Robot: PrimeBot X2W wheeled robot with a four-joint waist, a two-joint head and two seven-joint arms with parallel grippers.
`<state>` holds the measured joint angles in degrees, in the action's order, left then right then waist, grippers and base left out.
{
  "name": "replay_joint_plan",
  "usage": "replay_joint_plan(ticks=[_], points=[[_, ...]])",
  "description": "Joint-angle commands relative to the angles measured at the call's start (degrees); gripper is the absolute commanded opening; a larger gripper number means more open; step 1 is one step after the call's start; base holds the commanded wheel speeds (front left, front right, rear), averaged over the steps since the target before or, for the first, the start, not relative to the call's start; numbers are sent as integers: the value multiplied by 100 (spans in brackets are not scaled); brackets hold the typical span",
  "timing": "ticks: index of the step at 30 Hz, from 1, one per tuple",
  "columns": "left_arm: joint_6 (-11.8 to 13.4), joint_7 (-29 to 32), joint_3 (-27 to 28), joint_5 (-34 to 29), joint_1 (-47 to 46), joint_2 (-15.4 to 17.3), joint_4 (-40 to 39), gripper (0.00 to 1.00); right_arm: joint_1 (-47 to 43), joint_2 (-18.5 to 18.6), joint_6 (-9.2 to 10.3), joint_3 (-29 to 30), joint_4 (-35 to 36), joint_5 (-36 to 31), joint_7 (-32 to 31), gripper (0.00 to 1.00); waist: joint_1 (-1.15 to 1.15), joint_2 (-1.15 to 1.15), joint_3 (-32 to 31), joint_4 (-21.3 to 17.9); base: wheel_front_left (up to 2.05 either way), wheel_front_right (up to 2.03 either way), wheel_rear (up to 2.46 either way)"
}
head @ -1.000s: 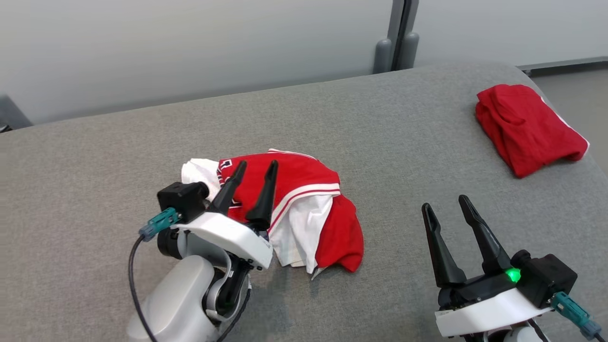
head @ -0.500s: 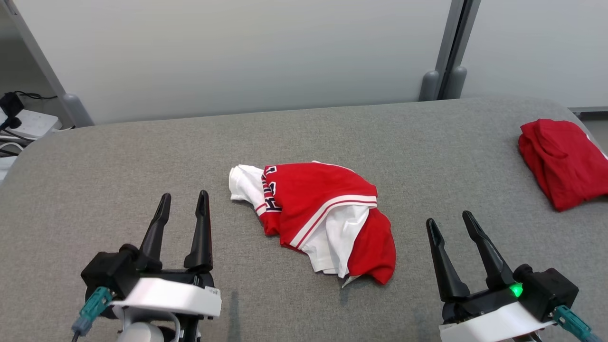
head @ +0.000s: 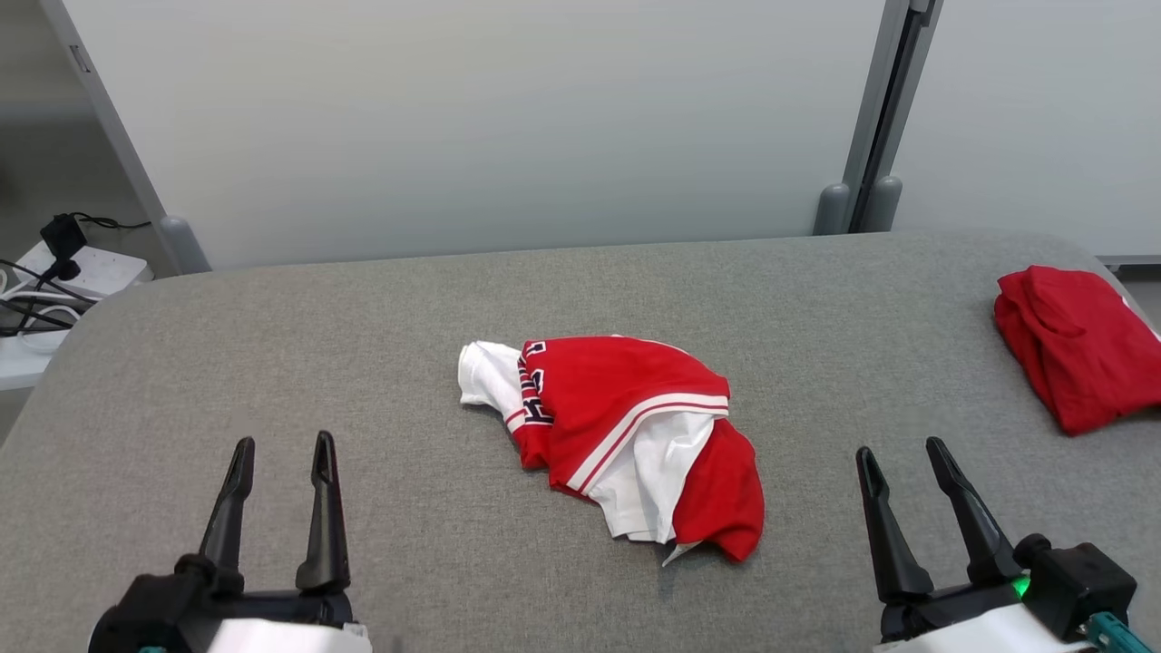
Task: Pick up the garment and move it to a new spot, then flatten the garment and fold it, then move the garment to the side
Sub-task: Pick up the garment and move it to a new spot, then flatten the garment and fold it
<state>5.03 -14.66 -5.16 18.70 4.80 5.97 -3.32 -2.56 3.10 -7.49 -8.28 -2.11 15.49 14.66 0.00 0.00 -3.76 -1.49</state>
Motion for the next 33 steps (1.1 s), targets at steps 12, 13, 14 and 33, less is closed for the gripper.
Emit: replay_joint_plan(ticks=[12, 13, 14, 33], points=[[-412, -33, 529, -384, 591, -275, 169, 100, -215, 74, 0, -6, 97, 29, 34, 100, 0, 0, -150, 13, 0, 0, 0], [-417, -33, 541, -407, 600, -285, 177, 100, -226, 73, 0, 6, 94, 18, 34, 100, 0, 0, -150, 22, 0, 0, 0], [-423, -33, 543, -429, 606, -292, 189, 100, -232, 70, 0, 7, 89, 6, 34, 100, 0, 0, -150, 31, 0, 0, 0], [-248, -34, 456, -638, 599, -309, 248, 100, -217, 23, 0, 4, 96, 23, 34, 100, 0, 0, -96, 129, 0, 0, 0]])
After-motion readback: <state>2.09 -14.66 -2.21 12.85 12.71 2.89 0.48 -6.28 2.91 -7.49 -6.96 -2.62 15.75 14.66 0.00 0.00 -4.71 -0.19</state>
